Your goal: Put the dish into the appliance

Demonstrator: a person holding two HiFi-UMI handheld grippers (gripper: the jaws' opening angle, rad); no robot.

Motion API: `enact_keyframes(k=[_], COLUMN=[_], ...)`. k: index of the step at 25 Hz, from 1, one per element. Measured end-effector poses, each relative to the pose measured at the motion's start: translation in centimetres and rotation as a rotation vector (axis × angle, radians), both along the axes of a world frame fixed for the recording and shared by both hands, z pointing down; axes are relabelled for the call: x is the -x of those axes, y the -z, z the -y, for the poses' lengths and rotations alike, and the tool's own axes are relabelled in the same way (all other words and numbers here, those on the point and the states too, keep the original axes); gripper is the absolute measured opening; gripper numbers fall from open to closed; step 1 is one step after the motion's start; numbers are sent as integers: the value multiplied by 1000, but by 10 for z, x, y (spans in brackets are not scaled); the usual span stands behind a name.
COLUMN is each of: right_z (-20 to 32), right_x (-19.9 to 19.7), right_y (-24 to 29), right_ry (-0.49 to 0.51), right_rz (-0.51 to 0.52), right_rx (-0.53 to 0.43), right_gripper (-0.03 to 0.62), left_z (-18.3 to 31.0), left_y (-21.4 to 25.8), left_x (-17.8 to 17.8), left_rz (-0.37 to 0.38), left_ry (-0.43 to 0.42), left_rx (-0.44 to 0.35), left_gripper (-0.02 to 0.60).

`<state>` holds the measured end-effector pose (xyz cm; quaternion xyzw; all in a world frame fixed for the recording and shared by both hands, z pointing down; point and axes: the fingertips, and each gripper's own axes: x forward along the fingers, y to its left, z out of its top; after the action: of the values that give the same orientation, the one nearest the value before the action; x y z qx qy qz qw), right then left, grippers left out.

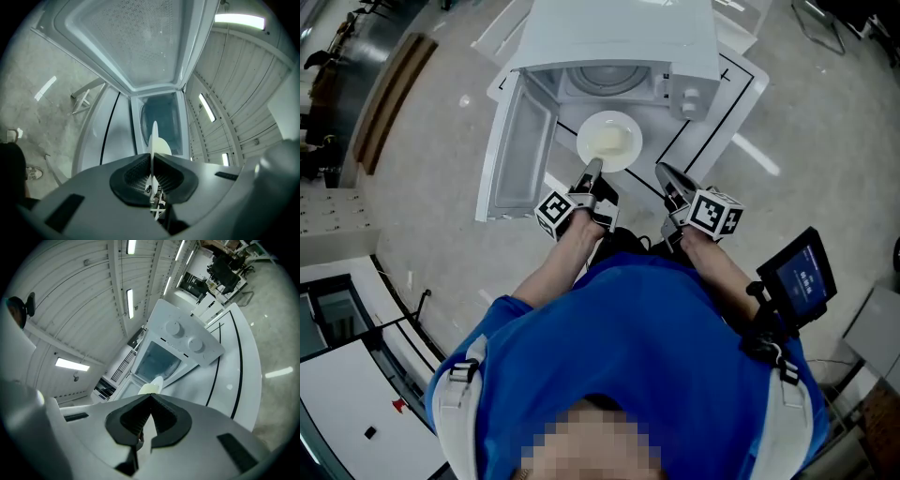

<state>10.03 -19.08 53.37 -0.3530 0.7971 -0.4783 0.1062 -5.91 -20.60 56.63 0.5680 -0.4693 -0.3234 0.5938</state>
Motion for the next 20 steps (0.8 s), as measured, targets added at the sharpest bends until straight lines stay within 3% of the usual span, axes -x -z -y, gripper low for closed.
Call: enact_keyframes(k=[12,20], right_z=[-6,60], right_x=[18,33], right_y=[5,-7], right_ry=[53,51], right_rz=[-20,-36], right_rx=[17,45], right_gripper=[0,0], left_z=[1,78], left_y=[6,-17], left_x=[15,29], left_rz=[-8,-16], left_ry=[53,56], left_rx=[10,48], left_gripper=[17,17])
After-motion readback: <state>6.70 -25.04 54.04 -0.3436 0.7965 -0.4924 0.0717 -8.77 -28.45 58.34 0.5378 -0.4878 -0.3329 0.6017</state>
